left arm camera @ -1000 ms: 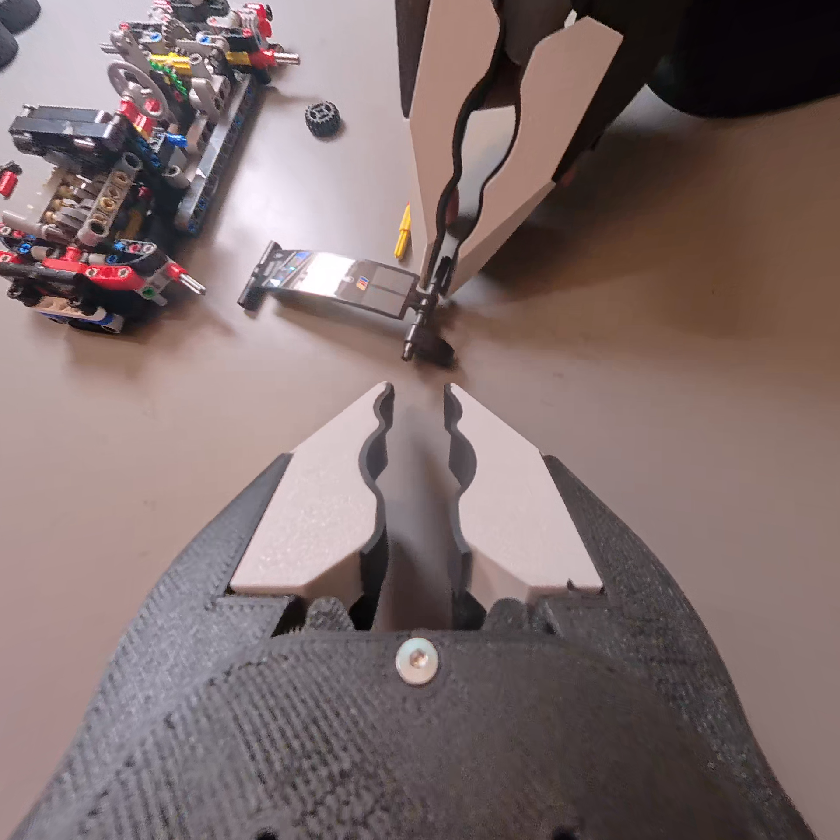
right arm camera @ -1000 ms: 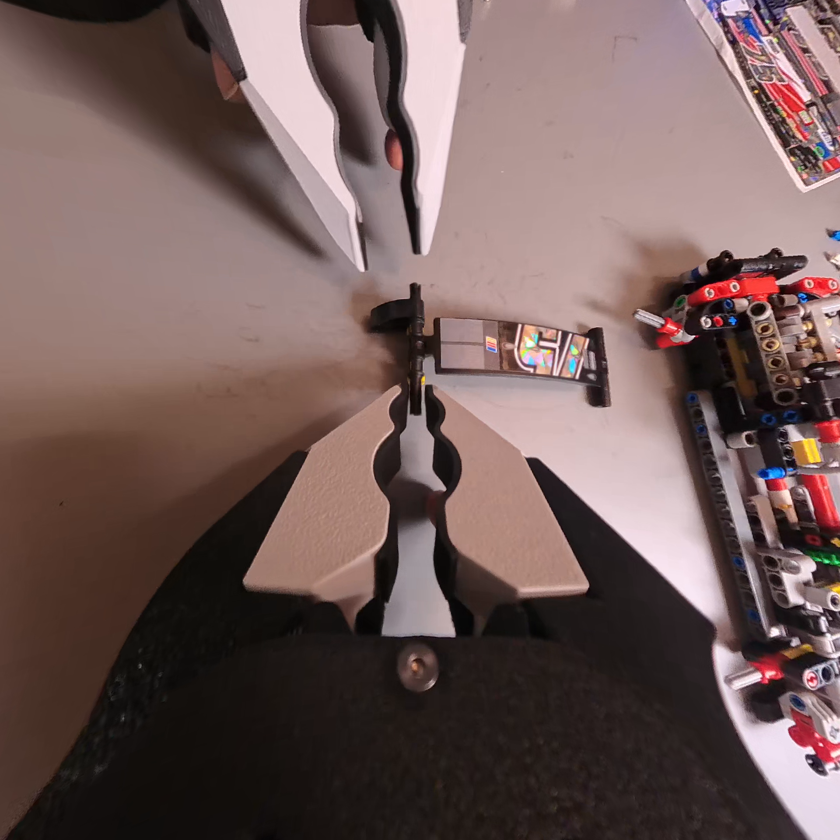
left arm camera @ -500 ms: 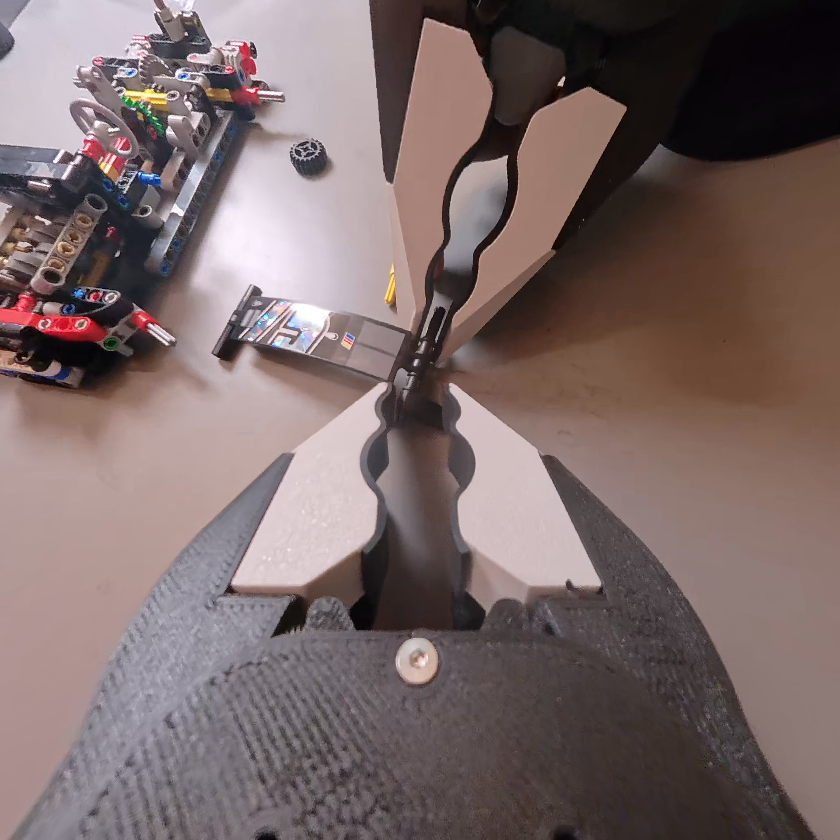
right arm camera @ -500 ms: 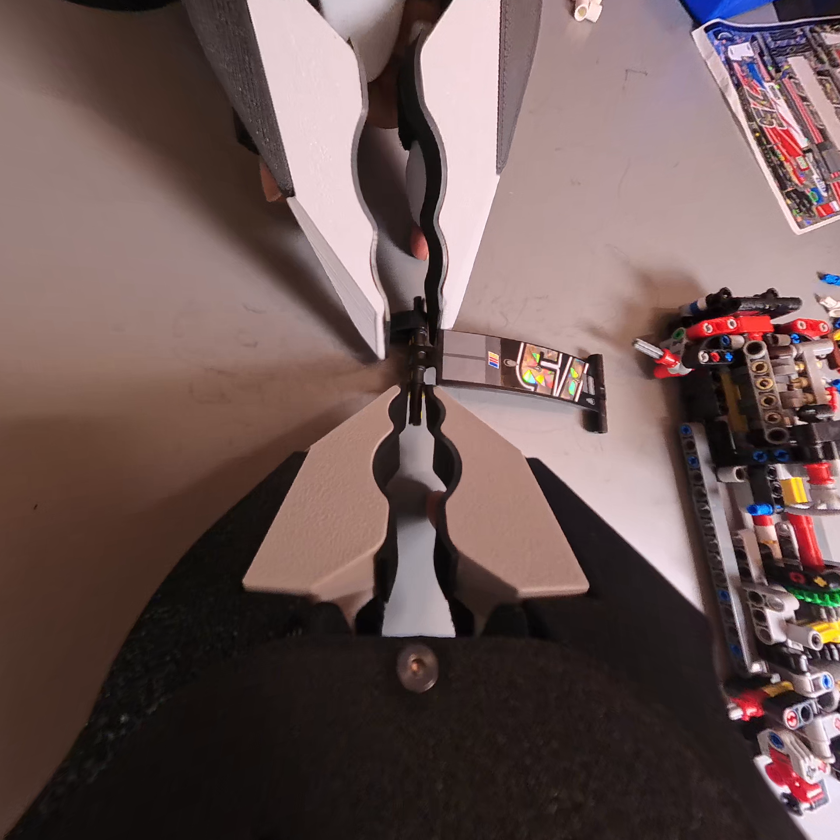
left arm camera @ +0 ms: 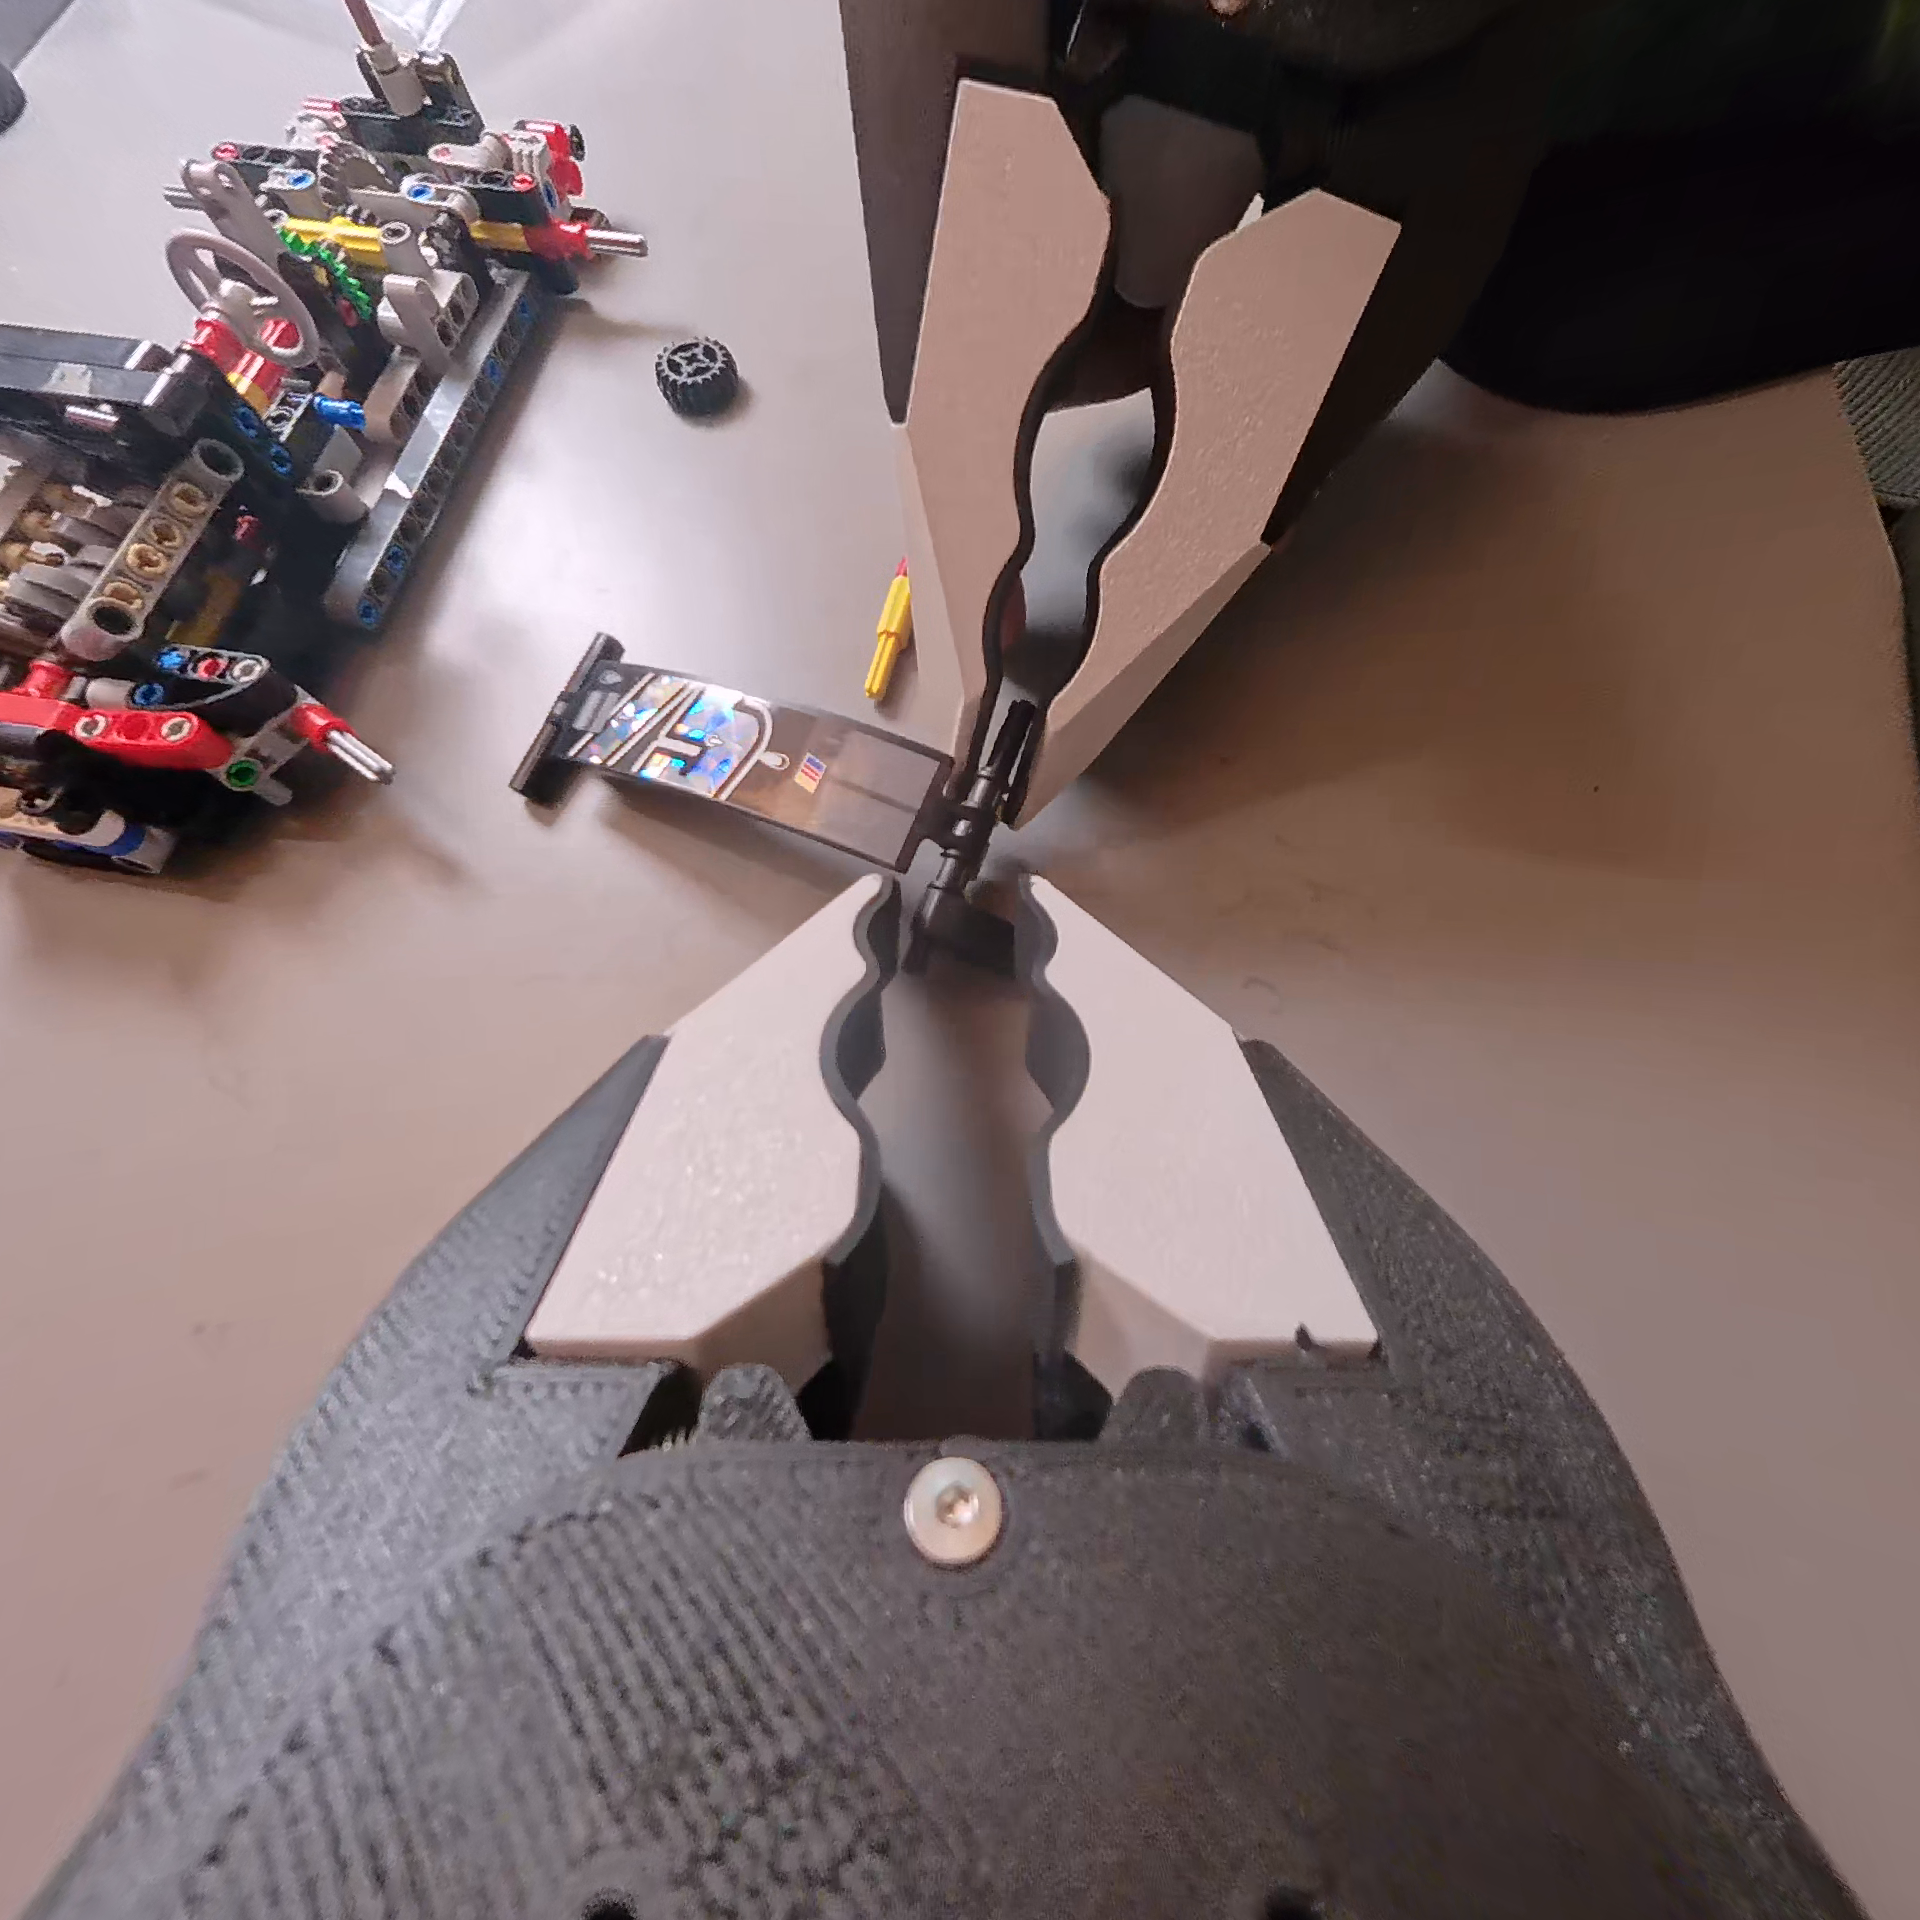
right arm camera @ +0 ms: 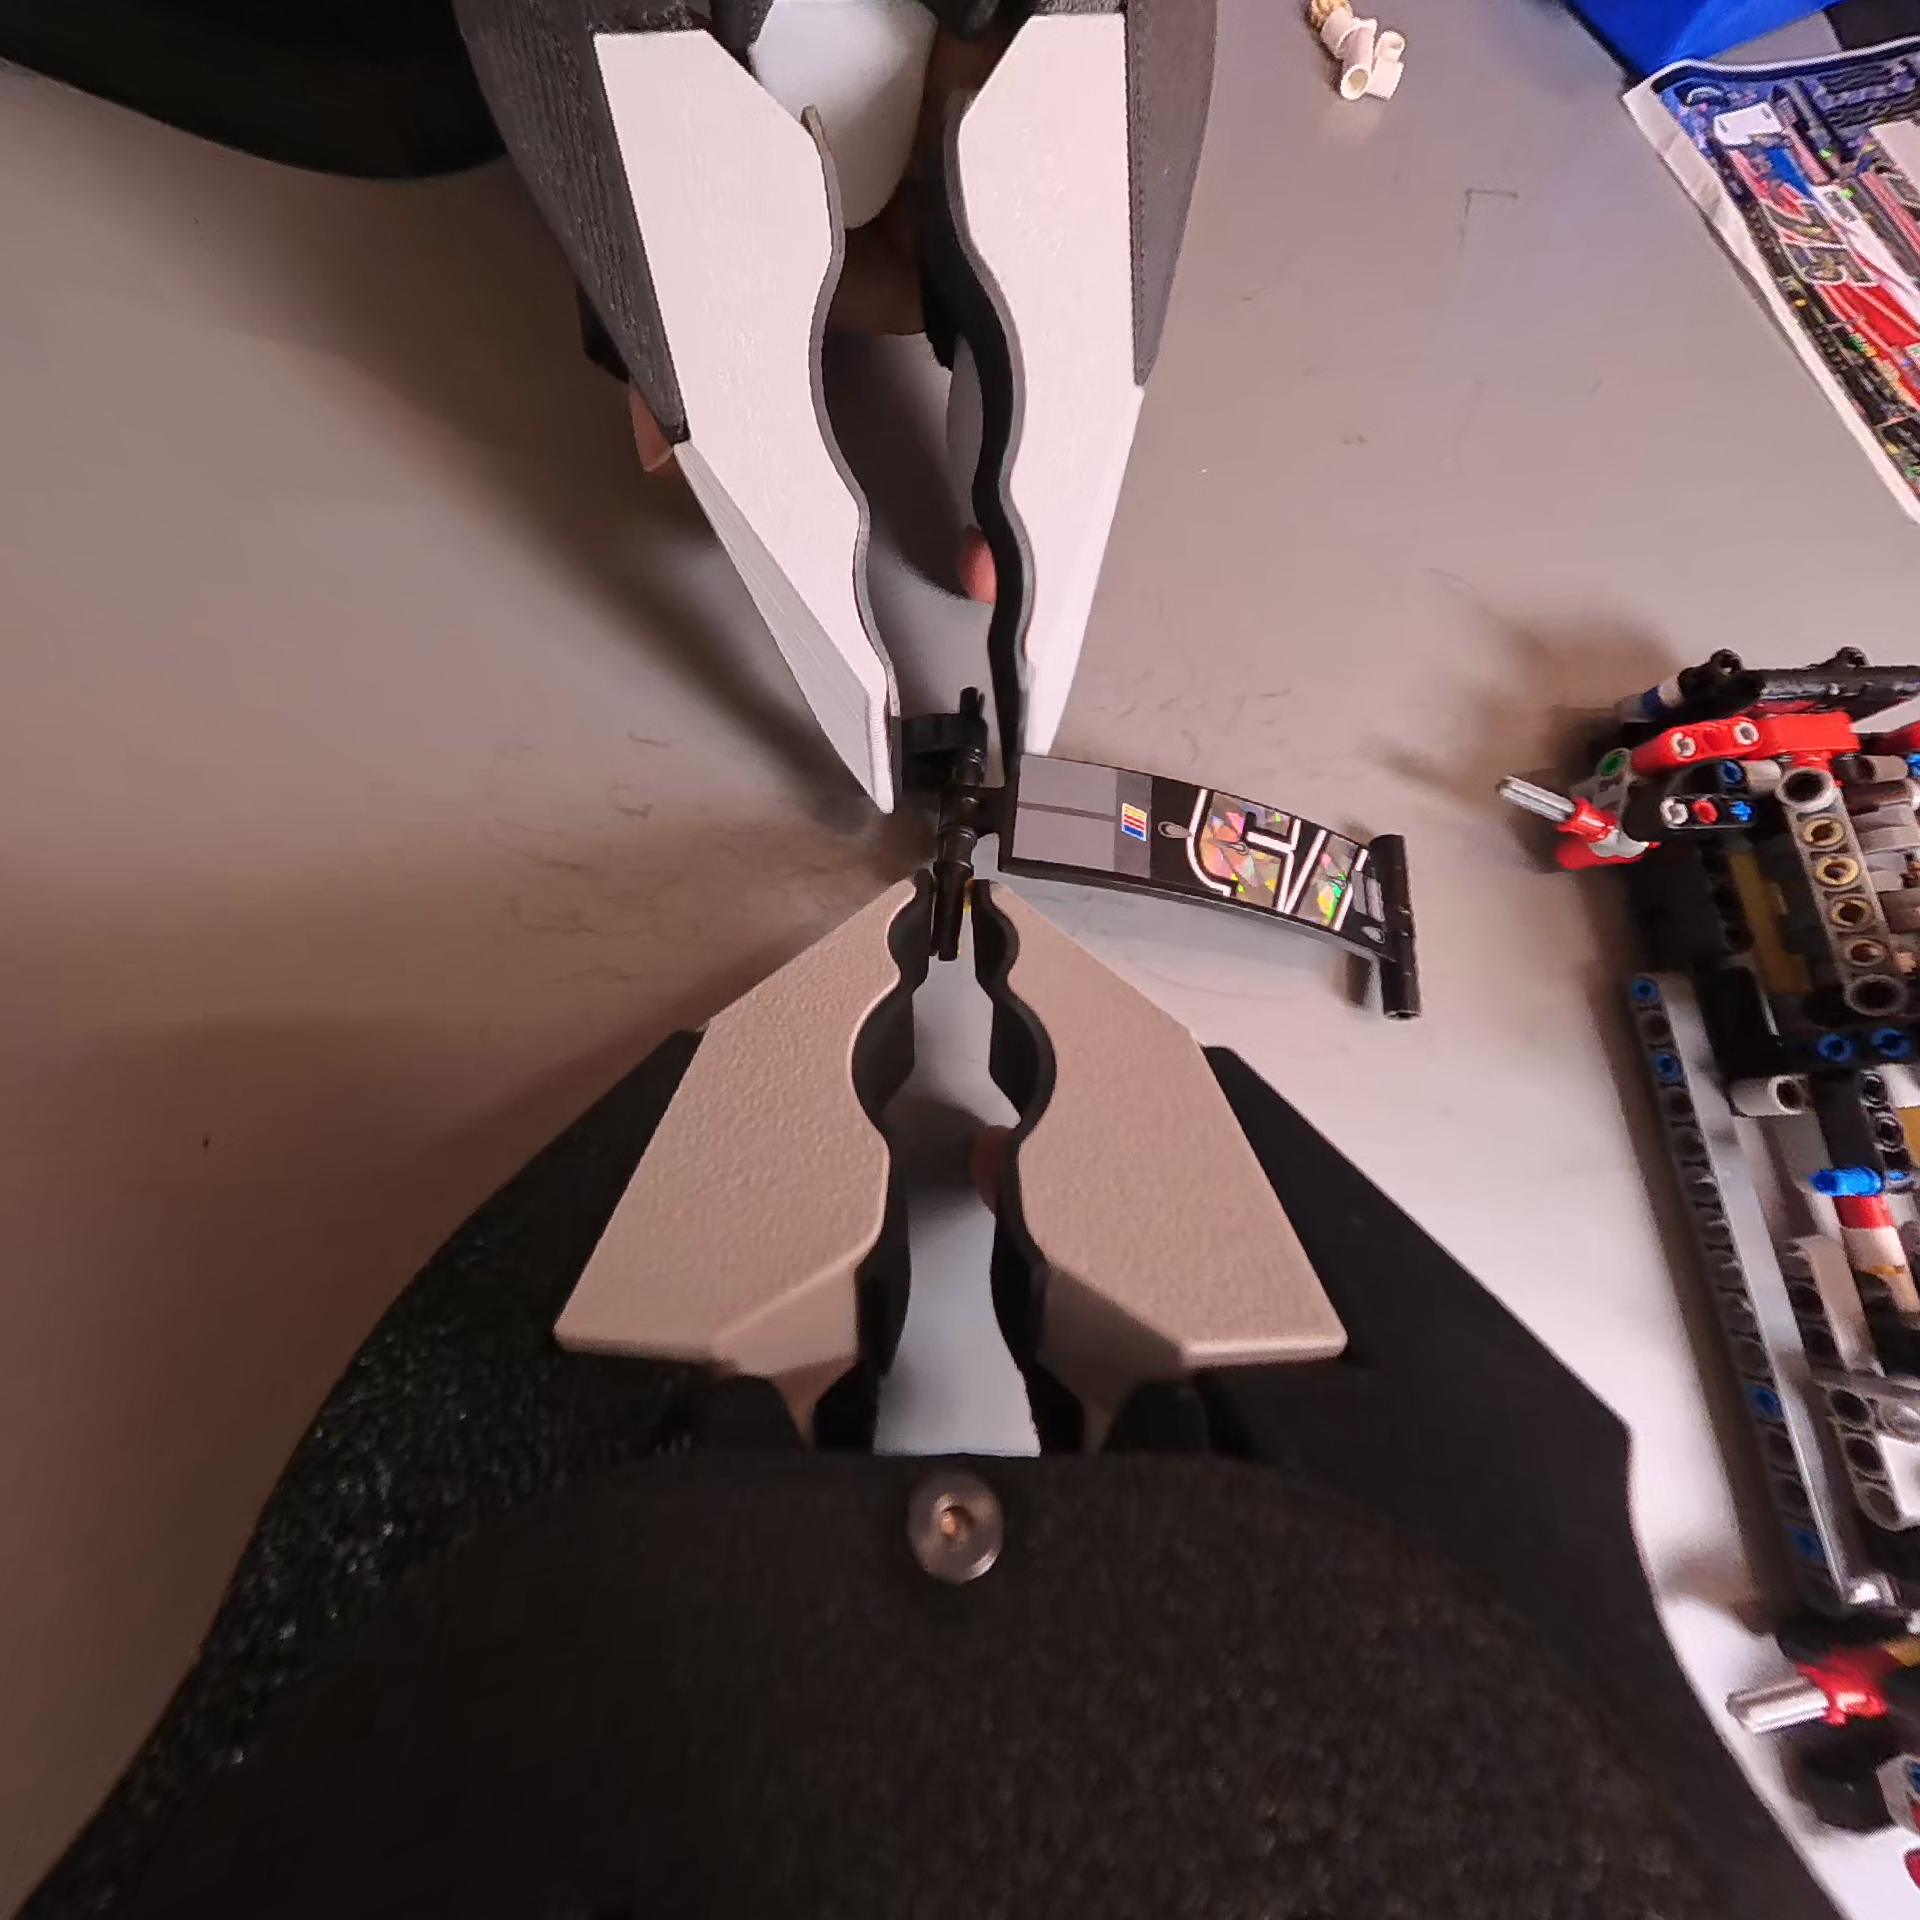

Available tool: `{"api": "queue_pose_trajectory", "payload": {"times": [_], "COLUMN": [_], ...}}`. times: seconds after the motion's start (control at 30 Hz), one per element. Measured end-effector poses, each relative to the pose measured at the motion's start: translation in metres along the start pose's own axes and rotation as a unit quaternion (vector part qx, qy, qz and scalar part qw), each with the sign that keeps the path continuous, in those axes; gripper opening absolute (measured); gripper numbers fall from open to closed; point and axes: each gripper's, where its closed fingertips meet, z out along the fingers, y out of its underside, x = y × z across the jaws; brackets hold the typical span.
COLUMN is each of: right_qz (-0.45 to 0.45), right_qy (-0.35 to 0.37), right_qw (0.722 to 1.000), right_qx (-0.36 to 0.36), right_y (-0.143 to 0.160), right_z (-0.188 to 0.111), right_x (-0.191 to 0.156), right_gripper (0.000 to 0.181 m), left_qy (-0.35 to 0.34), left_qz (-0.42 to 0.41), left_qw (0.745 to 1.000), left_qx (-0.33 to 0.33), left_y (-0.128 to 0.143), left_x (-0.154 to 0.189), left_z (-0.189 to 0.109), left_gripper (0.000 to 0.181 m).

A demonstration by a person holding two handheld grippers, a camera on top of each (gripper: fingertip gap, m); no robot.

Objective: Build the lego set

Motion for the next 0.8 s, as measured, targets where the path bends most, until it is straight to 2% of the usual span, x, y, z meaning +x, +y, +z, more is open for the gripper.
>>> {"api": "queue_pose_trajectory", "payload": {"times": [0.27,0.8], "right_qz": [0.025,0.003], "right_qy": [0.003,0.011], "right_qw": [0.999,1.000], "right_qx": [-0.019,-0.026], "right_y": [0.0021,0.0028], "right_z": [0.0002,0.0011], "right_x": [-0.0007,-0.0043], "right_gripper": [0.004,0.004], "left_qy": [-0.002,0.006], "left_qz": [0.008,0.016], "left_qw": [1.000,1.000], "left_qx": [-0.005,-0.013], "left_y": [0.0010,0.0041], "left_x": [0.0011,0.0082], "left_z": [0.0022,0.0010], "left_gripper": [0.017,0.018]}}
